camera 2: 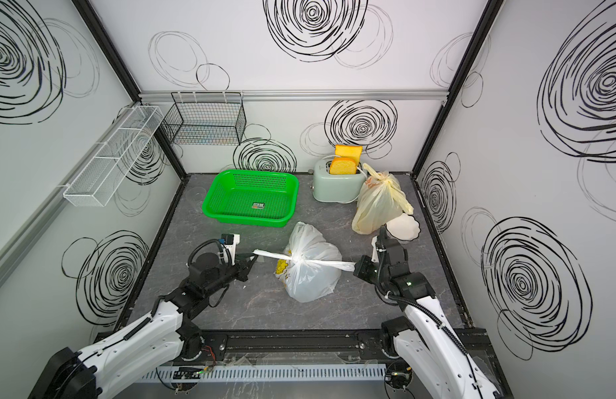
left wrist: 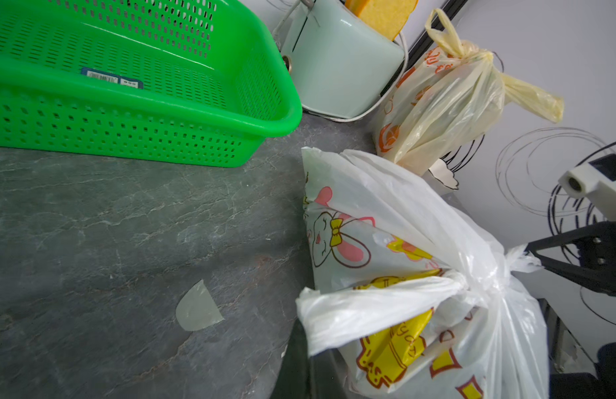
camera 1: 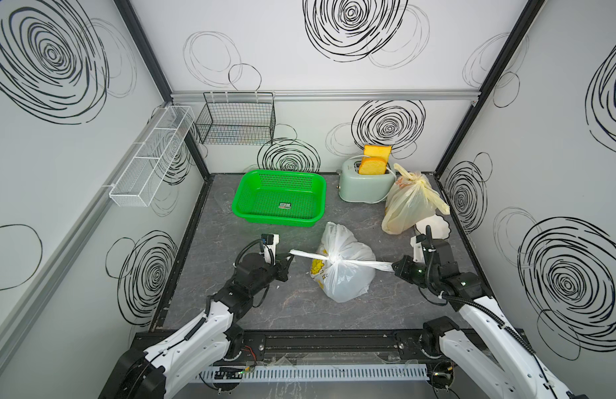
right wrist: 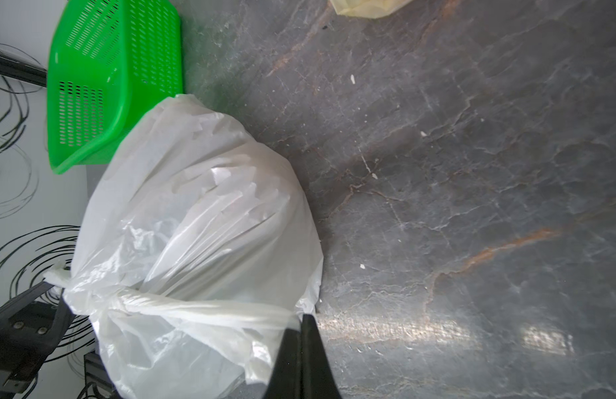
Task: Place the pineapple into a plastic bag & tie a knot
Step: Tie the plastic bag at the center of the board, then reset both arms
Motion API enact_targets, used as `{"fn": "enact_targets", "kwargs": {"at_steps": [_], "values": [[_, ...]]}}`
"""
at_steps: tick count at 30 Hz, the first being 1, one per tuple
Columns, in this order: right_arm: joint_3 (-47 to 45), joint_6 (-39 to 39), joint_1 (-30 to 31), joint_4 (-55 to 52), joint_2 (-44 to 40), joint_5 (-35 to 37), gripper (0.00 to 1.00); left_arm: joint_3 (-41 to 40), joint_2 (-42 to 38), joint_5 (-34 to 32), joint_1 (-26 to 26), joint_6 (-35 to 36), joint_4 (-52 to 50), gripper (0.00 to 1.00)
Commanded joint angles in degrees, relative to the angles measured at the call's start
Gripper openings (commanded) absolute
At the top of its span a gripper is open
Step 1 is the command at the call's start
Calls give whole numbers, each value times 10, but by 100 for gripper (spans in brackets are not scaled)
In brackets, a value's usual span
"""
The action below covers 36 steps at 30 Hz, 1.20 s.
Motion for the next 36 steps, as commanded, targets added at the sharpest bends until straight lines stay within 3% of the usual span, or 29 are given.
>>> {"fn": "enact_targets", "kwargs": {"at_steps": [1, 2, 4, 6, 9, 12, 16, 20, 23, 26, 29, 30, 36], "values": [[-17, -2, -20, -7, 11, 73, 0, -21, 12, -170, -30, -47, 59, 0], [-17, -6, -20, 2, 12, 65, 0, -22, 19, -176, -37, -48, 65, 2], [-10, -17, -21, 20, 12, 45, 0, -22, 21, -186, -44, -48, 72, 17], [0, -28, -21, 40, 6, 20, 2, -22, 4, -218, -50, -44, 74, 41], [17, -39, -21, 53, -11, 11, 35, -2, -20, -256, -50, -14, 54, 66], [38, -43, -23, 53, -27, 26, 59, 21, -43, -291, -50, 11, 21, 84], [72, -39, -28, 41, -42, 96, 71, 42, -91, -367, -46, 21, -39, 99], [70, -52, -37, 94, -78, 233, 70, 47, -132, -432, -8, 56, -46, 98], [-2, -126, -41, 234, -93, 330, 71, 43, -111, -378, 73, 104, 5, 98], [-126, -237, -49, 456, -84, 376, 86, 32, -50, -329, 145, 152, 95, 98], [-245, -326, -74, 686, -29, 324, 90, 21, 24, -313, 165, 249, 201, 98], [-269, -322, -90, 739, 7, 311, 91, 20, 53, -293, 175, 270, 225, 98], [-266, -317, -206, 937, 250, 122, 93, -25, 198, -150, 254, 270, 418, 98]]}}
